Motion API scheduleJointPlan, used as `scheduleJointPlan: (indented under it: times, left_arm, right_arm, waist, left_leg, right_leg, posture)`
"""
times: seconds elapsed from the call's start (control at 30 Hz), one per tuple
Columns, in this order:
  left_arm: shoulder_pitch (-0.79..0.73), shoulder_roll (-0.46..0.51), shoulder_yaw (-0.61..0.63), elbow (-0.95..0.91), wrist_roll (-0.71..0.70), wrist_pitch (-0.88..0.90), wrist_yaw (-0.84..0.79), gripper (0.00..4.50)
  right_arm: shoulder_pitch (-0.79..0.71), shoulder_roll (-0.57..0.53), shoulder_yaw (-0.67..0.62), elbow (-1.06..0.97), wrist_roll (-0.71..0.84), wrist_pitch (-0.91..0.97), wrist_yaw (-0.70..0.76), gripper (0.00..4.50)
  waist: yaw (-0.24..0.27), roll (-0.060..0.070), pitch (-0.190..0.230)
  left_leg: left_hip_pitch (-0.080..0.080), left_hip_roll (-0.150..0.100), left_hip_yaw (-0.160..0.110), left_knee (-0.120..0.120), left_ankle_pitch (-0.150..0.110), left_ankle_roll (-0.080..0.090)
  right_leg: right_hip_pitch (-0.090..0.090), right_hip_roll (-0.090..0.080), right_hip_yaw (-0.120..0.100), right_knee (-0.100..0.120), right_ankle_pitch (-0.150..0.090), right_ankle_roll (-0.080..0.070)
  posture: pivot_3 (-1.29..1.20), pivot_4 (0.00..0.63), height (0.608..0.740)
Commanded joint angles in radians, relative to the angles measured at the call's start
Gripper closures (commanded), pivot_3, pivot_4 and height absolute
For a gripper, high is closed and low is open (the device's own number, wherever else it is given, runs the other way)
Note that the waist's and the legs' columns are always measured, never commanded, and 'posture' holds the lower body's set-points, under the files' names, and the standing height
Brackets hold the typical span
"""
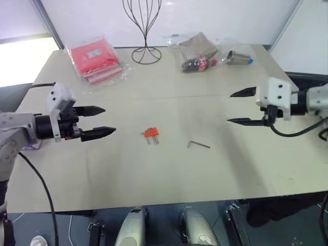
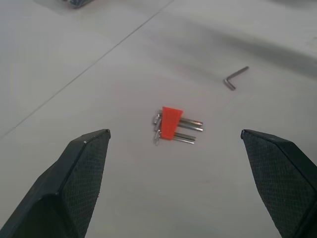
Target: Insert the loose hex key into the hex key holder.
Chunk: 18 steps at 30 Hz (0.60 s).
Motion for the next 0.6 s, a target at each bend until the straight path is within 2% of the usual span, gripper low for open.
scheduleJointPlan:
  times: [0.03, 0.6]
  left_arm:
    - [0.002, 0.010, 0.012, -0.017, -0.012, -0.003, -0.011, 0.07]
    - [0.003, -0.012, 0.004, -0.056, -0.028, 0.011, 0.019, 0.07]
  right_arm:
    - [-0.025, -0.007, -0.008, -0.002, 0.001, -0.017, 0.012, 0.84]
    - [-0.058, 0.026, 0.024, 0.023, -0.020, -0.043, 0.018, 0.84]
  waist:
    - [0.000, 0.000, 0.000]
    - [0.000, 0.000, 0.000]
  left_leg:
    - [0.000, 0.000, 0.000, 0.000, 0.000, 0.000]
    - [0.000, 0.000, 0.001, 0.000, 0.000, 0.000]
  right_leg:
    - [0.000, 0.000, 0.000, 0.000, 0.000, 0.001]
    - [-0.001, 0.000, 0.000, 0.000, 0.001, 0.001]
  posture:
    - [0.00, 0.150, 0.740]
    - [0.00, 0.150, 0.740]
